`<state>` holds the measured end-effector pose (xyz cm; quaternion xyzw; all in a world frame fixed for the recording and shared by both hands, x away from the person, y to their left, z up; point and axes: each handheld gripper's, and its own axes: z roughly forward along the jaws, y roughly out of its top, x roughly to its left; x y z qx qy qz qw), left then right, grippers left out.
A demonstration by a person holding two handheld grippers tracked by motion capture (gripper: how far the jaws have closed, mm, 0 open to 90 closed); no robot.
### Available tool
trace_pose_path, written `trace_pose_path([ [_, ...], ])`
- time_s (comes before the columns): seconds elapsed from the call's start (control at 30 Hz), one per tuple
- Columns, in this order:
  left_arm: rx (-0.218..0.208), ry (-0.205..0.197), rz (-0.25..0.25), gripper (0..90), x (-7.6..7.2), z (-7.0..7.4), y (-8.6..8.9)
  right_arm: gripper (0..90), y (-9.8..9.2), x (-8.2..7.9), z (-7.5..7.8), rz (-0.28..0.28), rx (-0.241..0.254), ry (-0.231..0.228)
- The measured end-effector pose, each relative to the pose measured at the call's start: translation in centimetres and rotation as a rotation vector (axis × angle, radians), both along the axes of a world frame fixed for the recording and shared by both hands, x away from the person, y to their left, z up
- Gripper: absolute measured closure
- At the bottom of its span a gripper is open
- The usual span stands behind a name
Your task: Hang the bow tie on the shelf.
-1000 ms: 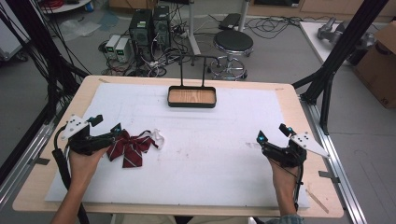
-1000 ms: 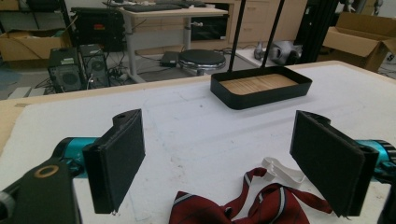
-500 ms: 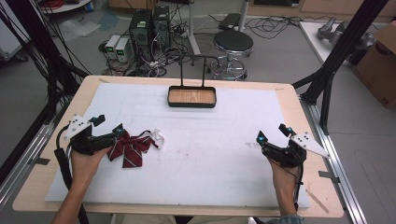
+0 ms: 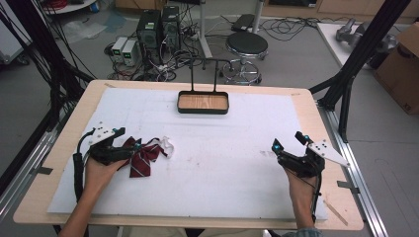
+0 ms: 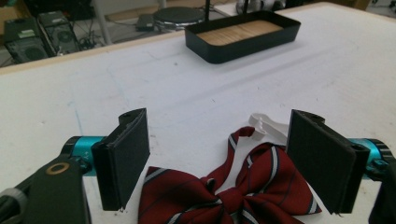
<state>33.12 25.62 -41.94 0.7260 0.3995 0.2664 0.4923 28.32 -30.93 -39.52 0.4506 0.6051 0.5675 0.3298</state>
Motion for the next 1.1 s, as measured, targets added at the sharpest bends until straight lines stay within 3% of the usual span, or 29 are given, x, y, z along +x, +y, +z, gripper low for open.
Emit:
trace_pose_path([
  [0.07, 0.031, 0.021, -0.022, 23.5, 0.4, -0.6, -0.6, 11.3, 0.0, 0.0, 0.0, 0.007, -0.003, 0.000],
  [0.27, 0.035, 0.053, -0.064, 27.2, 1.2, -1.5, -1.4, 11.3, 0.0, 0.0, 0.0, 0.013, -0.003, 0.003],
  [0.4, 0.062, 0.094, -0.084, 28.5, 1.9, -2.0, -1.9, 11.3, -0.1, -0.1, 0.1, 0.010, 0.005, -0.001],
  [0.63, 0.111, 0.196, -0.102, 33.5, 2.6, -2.8, -2.5, 11.4, -0.1, -0.2, 0.1, 0.010, 0.006, -0.001],
  [0.8, 0.159, 0.229, -0.144, 53.4, 2.7, -2.9, -2.8, 11.3, -0.1, -0.3, 0.1, 0.012, 0.010, -0.001],
  [0.97, 0.151, 0.246, -0.171, 72.4, 2.5, -2.8, -2.7, 11.3, -0.3, -0.4, 0.2, 0.013, 0.018, -0.007],
  [1.1, 0.183, 0.228, -0.194, 81.6, 2.2, -2.5, -2.9, 11.4, -0.4, -0.4, 0.2, 0.008, 0.018, -0.007],
])
